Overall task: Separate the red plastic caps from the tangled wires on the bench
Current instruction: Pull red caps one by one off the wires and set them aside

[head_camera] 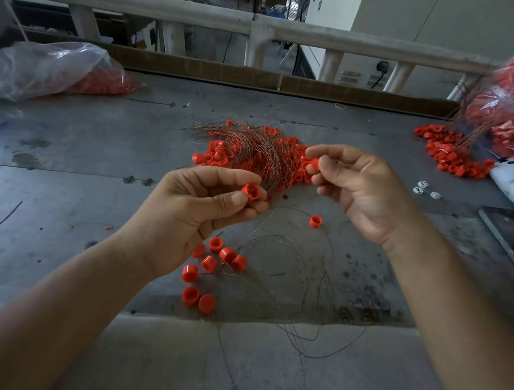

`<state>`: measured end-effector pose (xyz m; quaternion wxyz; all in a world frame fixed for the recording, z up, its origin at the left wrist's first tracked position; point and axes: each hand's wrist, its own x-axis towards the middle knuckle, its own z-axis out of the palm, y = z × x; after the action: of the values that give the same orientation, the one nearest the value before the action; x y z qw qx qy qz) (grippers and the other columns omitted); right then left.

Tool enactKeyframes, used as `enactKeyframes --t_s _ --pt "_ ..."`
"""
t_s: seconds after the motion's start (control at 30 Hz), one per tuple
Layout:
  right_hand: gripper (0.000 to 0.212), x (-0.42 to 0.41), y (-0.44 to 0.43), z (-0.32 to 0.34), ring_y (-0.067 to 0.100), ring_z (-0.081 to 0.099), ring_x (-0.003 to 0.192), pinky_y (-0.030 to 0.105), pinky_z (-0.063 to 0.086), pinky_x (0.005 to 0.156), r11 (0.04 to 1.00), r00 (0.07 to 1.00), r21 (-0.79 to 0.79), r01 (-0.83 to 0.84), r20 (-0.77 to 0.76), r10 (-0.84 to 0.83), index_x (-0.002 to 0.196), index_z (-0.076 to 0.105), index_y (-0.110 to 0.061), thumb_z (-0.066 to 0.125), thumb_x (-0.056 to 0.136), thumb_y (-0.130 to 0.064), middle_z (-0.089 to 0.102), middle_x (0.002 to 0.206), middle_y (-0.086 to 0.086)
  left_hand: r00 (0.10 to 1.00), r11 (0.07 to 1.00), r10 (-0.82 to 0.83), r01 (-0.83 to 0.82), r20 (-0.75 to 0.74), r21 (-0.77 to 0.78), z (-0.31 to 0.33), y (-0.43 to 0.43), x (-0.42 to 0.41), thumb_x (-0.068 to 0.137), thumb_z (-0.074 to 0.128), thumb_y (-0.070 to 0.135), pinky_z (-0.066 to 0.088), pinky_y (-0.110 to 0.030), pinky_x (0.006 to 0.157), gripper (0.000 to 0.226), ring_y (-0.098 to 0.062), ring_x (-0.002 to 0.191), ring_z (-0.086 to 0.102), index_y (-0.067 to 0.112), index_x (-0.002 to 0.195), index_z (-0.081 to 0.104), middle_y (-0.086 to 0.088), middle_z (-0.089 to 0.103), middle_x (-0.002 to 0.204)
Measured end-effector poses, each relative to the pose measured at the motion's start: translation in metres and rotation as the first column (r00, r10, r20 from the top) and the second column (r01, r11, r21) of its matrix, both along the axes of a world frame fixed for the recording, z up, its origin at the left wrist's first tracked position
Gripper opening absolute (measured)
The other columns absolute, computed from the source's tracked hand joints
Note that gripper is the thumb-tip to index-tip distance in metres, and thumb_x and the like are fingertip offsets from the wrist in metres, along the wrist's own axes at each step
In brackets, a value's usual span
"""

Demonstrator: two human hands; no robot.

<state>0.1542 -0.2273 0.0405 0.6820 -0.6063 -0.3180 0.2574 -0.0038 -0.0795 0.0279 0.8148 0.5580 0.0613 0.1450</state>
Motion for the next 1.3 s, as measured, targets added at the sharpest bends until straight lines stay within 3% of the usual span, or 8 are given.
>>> enactKeyframes --t_s 0.13,0.4,0.53,0.7,0.87,1.03,1.3 --pt "0.023 -0.019 0.004 0.004 0.006 0.064 0.064 0.015 0.052 0.059 0.986 0.969 0.039 -0.162 -0.181 0.167 0.089 0.064 -0.007 0.058 0.067 -0.005 0.068 0.07 0.001 1.0 1.0 0.02 -0.019 -0.016 0.016 0.001 -0.001 0.0 0.064 0.056 -0.002 0.054 -0.017 0.061 0.025 -0.016 0.071 0.07 0.007 0.077 0.075 -0.009 0.072 0.076" --pt "0.023 -0.028 0.006 0.001 0.008 0.065 0.063 0.016 0.052 0.057 0.979 0.963 0.019 -0.201 -0.182 0.201 0.09 0.063 -0.007 0.057 0.068 -0.007 0.069 0.07 0.002 0.999 0.999 0.024 -0.023 -0.03 0.036 0.001 -0.001 0.0 0.063 0.056 -0.001 0.054 -0.017 0.06 0.024 -0.016 0.07 0.07 0.008 0.075 0.075 -0.009 0.072 0.074" --pt "0.022 -0.03 0.005 0.002 0.009 0.065 0.06 0.018 0.052 0.054 0.98 0.974 -0.017 -0.2 -0.114 0.197 0.09 0.063 -0.012 0.059 0.068 -0.011 0.068 0.067 0.002 0.999 0.999 0.022 -0.021 -0.035 0.042 0.001 -0.001 0.0 0.063 0.056 -0.001 0.054 -0.017 0.06 0.024 -0.016 0.07 0.07 0.008 0.075 0.075 -0.009 0.072 0.074" --pt "0.018 -0.032 0.006 0.001 0.012 0.065 0.063 0.02 0.052 0.056 0.982 0.98 -0.002 -0.187 -0.071 0.186 0.086 0.061 -0.01 0.059 0.069 -0.016 0.067 0.069 0.002 0.999 0.999 0.023 -0.021 -0.038 0.049 0.0 -0.001 0.0 0.063 0.057 -0.001 0.054 -0.018 0.06 0.023 -0.016 0.068 0.07 0.007 0.075 0.074 -0.009 0.072 0.073" --pt "0.024 -0.034 0.007 -0.001 0.011 0.067 0.075 0.019 0.053 0.066 0.984 0.984 -0.002 -0.175 -0.013 0.175 0.091 0.063 -0.01 0.061 0.067 -0.006 0.069 0.078 0.001 0.999 0.997 0.014 -0.011 -0.032 0.072 0.001 -0.001 0.0 0.062 0.057 0.0 0.054 -0.017 0.061 0.024 -0.016 0.069 0.07 0.009 0.075 0.075 -0.009 0.072 0.074" --pt "0.022 -0.038 0.008 -0.001 0.011 0.067 0.07 0.018 0.053 0.062 0.991 0.983 -0.031 -0.133 0.122 0.135 0.085 0.067 -0.017 0.064 0.065 -0.01 0.069 0.074 0.0 0.999 0.994 0.022 -0.019 -0.034 0.106 0.0 -0.001 0.0 0.063 0.058 0.001 0.055 -0.018 0.063 0.024 -0.016 0.072 0.07 0.009 0.077 0.075 -0.01 0.072 0.076" --pt "0.025 -0.041 0.01 -0.003 0.01 0.066 0.079 0.021 0.054 0.071 0.993 0.968 -0.036 -0.112 0.223 0.117 0.088 0.065 -0.019 0.065 0.064 -0.012 0.068 0.079 -0.003 0.998 0.985 0.048 -0.041 -0.038 0.167 -0.001 -0.001 0.001 0.062 0.059 0.004 0.054 -0.018 0.064 0.024 -0.016 0.073 0.07 0.013 0.078 0.075 -0.007 0.073 0.076"
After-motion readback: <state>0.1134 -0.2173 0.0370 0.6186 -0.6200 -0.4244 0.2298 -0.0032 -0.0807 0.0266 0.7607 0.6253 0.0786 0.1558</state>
